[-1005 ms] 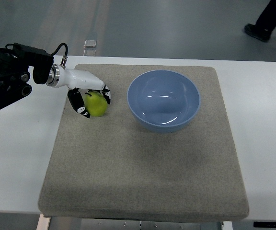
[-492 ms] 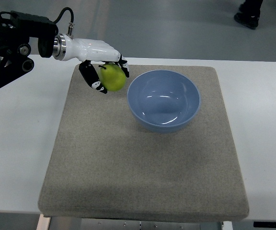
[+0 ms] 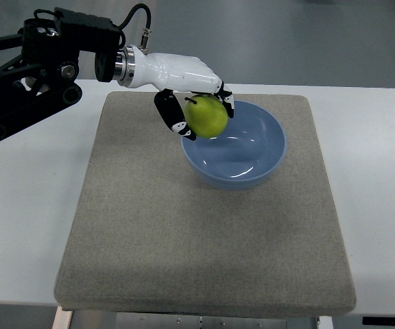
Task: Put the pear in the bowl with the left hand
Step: 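Lift the pear with the left hand and carry it over the blue bowl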
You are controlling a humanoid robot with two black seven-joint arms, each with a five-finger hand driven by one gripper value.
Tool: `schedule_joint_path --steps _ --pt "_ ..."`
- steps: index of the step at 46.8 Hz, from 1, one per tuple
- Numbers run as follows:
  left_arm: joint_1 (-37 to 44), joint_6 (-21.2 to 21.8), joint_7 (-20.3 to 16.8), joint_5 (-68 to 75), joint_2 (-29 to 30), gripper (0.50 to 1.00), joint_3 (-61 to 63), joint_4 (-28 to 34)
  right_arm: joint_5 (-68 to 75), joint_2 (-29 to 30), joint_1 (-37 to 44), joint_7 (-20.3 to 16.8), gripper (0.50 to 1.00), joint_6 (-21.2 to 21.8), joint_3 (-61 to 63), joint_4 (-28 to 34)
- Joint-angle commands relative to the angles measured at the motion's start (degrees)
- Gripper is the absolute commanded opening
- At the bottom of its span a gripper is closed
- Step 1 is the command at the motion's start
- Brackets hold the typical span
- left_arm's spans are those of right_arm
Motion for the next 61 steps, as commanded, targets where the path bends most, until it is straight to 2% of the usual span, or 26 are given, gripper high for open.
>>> schedule_joint_path --steps 1,14,32,50,54,55,57,61 --pt "0.39 -0.08 0.01 0.06 -2.46 0.500 0.54 2.93 0.00 0.00 0.00 -0.01 0.926 0.03 0.00 0.00" --pt "3.03 -0.08 0.10 0.77 -6.77 0.500 0.72 6.71 0.00 0.00 0.00 -0.01 0.926 0.03 0.00 0.00" --pt "5.14 -0.08 0.18 0.85 -8.53 0.500 0.89 10.67 0.00 0.00 0.00 -0.01 0.926 0.03 0.00 0.00" --pt "6.02 0.09 0.18 0.68 -9.32 0.503 0.80 10.76 0.00 0.00 0.00 -0.01 0.926 0.03 0.00 0.00" --pt "6.02 0.44 0.18 0.33 -9.32 0.769 0.72 10.76 0.00 0.00 0.00 -0.01 0.926 0.03 0.00 0.00" --pt "6.02 0.62 0.18 0.24 -9.32 0.799 0.72 10.76 0.00 0.00 0.00 -0.01 0.926 0.03 0.00 0.00" --pt "6.02 0.97 0.18 0.24 -9.32 0.821 0.72 10.75 0.00 0.00 0.00 -0.01 0.926 0.03 0.00 0.00" --pt "6.11 1.15 0.18 0.06 -9.32 0.906 0.72 10.67 0.00 0.00 0.00 -0.01 0.926 -0.06 0.00 0.00"
